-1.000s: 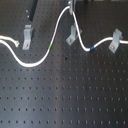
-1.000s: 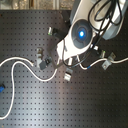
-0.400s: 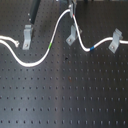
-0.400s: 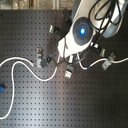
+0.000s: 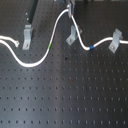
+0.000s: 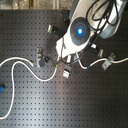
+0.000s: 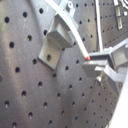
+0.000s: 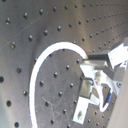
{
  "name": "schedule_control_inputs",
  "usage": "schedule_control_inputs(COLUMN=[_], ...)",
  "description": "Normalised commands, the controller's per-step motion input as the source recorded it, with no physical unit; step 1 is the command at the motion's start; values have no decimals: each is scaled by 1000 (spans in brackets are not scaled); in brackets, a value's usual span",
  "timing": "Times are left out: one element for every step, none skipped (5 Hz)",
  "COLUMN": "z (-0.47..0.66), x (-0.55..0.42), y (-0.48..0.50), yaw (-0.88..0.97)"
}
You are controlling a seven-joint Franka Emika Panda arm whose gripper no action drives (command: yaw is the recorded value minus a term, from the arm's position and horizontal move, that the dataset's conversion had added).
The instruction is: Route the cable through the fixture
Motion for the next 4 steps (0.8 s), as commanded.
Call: schedule_control_inputs(z=[649, 257, 579, 542], x=[-15, -22, -103, -231], y=[70, 58, 27, 118], yaw=[-228, -174, -140, -66])
